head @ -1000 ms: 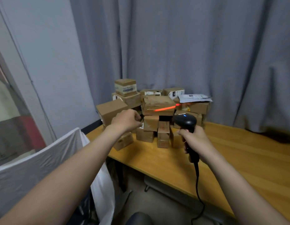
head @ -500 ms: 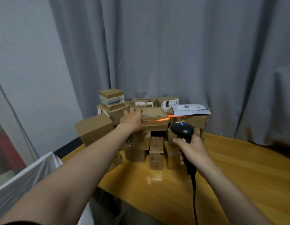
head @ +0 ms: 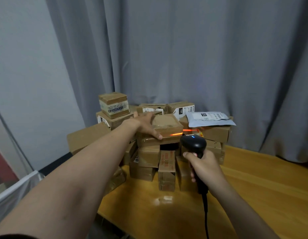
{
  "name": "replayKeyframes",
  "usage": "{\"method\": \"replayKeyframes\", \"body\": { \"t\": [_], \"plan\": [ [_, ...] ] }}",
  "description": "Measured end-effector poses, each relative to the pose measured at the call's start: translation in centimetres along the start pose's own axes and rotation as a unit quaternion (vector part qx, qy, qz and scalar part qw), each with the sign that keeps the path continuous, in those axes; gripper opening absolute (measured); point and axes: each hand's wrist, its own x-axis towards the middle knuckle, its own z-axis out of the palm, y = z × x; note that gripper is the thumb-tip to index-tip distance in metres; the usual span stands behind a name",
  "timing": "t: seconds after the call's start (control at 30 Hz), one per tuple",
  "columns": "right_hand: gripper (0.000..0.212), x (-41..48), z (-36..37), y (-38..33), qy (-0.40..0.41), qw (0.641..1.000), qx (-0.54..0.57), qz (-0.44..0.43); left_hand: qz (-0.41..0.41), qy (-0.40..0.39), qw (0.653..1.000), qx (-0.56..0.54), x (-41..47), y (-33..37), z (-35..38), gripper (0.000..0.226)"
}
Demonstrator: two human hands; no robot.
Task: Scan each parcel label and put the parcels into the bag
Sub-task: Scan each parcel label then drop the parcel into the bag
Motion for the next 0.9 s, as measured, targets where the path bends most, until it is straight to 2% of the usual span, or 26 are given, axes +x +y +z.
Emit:
{"method": "replayKeyframes", "body": {
  "t": [0.07,0.33,0.43,0.57,0.67,0.73,0.8,0.9],
  "plan": [
    [0.013,0.2,0.0,0.2,-0.004,1.000,0.003,0.001,0.006,-0.015,1.000,0.014,0.0,0.2,-0.5,0.121],
    [0.014,-0.4,-0.5,0.2,0.016,0.999,0.030,-0.004,-0.010,0.025,0.999,0.028,-0.9,-0.1,0.2,0.122],
    [0.013,-1.5,-0.7,-0.2,0.031,0.997,0.065,-0.018,0.004,0.029,0.999,-0.012,-2.7,0.0,-0.2,0.113],
    [0.010,-3.8,-1.0,-1.8,0.056,0.987,0.149,-0.036,0.022,0.047,0.998,-0.039,-6.2,0.5,-1.0,0.118],
    [0.006,-6.0,-1.0,-2.9,0.084,0.975,0.196,-0.055,0.052,0.031,0.989,-0.133,-9.8,0.9,-1.1,0.116],
    [0.006,-7.4,-0.9,-3.2,0.114,0.965,0.227,-0.064,0.087,-0.022,0.963,-0.253,-12.4,1.0,-0.6,0.115],
    [0.006,-9.1,-0.7,-3.5,0.117,0.957,0.255,-0.073,0.104,-0.075,0.916,-0.379,-15.1,0.9,0.8,0.100],
    [0.013,-11.6,-0.3,-3.8,0.099,0.953,0.273,-0.088,0.097,-0.133,0.851,-0.498,-18.2,0.9,3.7,0.078]
  ]
}}
